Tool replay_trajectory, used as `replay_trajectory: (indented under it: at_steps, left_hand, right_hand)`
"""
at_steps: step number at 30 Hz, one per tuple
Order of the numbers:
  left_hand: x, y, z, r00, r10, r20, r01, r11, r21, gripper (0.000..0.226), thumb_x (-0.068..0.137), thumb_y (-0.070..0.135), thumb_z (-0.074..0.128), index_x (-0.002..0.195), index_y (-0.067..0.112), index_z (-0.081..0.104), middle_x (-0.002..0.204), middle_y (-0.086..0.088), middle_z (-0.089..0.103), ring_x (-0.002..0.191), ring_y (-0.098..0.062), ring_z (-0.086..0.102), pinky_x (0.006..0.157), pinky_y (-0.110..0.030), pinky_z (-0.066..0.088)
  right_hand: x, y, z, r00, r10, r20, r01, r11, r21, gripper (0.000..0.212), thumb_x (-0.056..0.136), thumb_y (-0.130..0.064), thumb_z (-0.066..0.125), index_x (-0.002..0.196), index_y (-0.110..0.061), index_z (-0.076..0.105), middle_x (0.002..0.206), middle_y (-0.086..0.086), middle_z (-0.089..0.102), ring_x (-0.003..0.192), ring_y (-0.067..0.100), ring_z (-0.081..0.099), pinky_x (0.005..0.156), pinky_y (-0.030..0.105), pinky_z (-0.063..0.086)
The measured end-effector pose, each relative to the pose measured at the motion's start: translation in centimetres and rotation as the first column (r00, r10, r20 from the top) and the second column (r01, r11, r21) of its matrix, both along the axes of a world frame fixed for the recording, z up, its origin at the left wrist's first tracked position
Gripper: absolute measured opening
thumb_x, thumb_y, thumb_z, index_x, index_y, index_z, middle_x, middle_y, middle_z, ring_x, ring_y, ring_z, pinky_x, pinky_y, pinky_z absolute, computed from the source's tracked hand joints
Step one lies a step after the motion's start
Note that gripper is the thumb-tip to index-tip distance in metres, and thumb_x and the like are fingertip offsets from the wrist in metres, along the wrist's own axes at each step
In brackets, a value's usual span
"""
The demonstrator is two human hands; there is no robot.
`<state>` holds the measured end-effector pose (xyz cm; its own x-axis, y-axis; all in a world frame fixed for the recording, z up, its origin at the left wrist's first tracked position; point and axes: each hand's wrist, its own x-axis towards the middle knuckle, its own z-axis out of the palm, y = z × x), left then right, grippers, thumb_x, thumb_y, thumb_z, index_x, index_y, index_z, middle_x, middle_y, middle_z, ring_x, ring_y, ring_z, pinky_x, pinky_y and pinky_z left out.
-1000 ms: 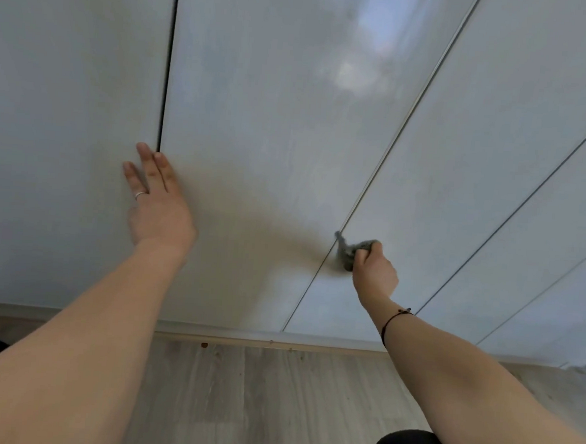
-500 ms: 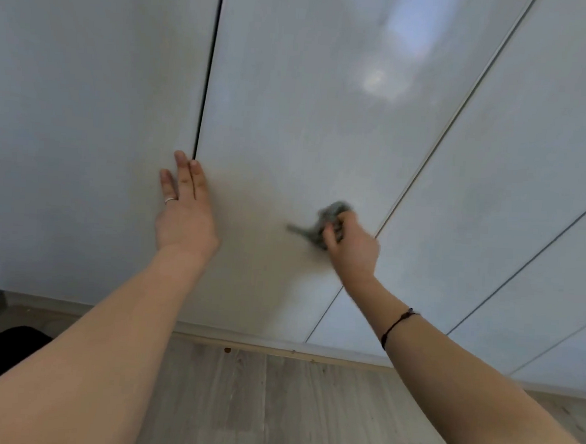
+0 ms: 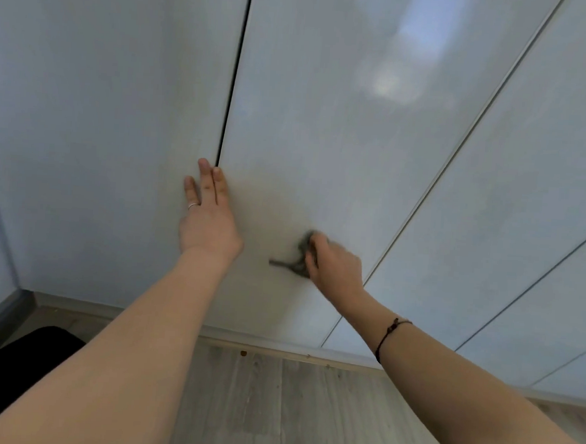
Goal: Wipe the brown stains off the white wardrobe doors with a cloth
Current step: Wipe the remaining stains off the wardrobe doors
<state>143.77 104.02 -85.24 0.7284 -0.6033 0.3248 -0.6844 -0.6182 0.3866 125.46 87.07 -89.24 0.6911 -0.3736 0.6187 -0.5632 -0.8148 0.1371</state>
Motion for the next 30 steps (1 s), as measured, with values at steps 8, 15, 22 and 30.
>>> replay_trajectory:
  at_steps: [8,15,22,30]
  left_hand:
    - [-0.1,-0.2,0.0,1.000,0.011,-0.016,-0.011,1.000,0.010,0.105,0.089,0.012,0.058,0.155,0.009,-0.023,0.159,-0.004,-0.038,0.153,-0.035,-0.012,0.099,-0.044,0.050]
    - [-0.3,0.1,0.7,0.999,-0.003,-0.032,0.004,1.000,0.018,0.098,0.089,0.006,0.050,0.155,0.009,-0.023,0.159,-0.004,-0.038,0.153,-0.034,-0.011,0.104,-0.045,0.047]
    - [-0.1,-0.2,-0.3,1.000,-0.016,0.022,0.016,0.999,-0.033,0.097,0.089,0.004,0.052,0.156,0.007,-0.019,0.161,-0.007,-0.032,0.153,-0.036,-0.007,0.100,-0.044,0.051]
    - [1.0,-0.1,-2.8,0.986,-0.030,0.164,0.045,0.995,-0.087,0.099,0.079,-0.003,0.055,0.158,0.005,-0.004,0.166,-0.015,-0.014,0.152,-0.043,0.006,0.090,-0.050,0.055]
  right_hand:
    - [2.6,-0.8,5.3,0.898,-0.132,0.421,0.106,0.991,0.085,0.016,0.094,-0.039,0.048,0.101,-0.026,0.043,0.049,-0.018,0.034,0.037,0.001,0.028,0.044,0.019,0.011]
    - [-1.8,-1.5,-1.5,0.999,-0.030,-0.016,0.030,0.998,-0.047,0.021,0.091,-0.029,0.062,0.100,-0.021,0.045,0.060,-0.007,0.049,0.046,0.021,0.051,0.042,0.021,0.023]
    - [-1.3,-2.5,2.5,0.981,-0.053,0.185,0.056,0.998,-0.009,0.020,0.093,-0.041,0.056,0.101,-0.028,0.044,0.058,-0.012,0.051,0.047,0.016,0.052,0.041,0.021,0.032]
    - [1.5,-1.8,-0.2,0.972,0.184,0.148,-0.166,0.978,-0.129,0.018,0.094,-0.038,0.055,0.104,-0.024,0.057,0.065,-0.008,0.059,0.048,0.017,0.050,0.040,0.022,0.032]
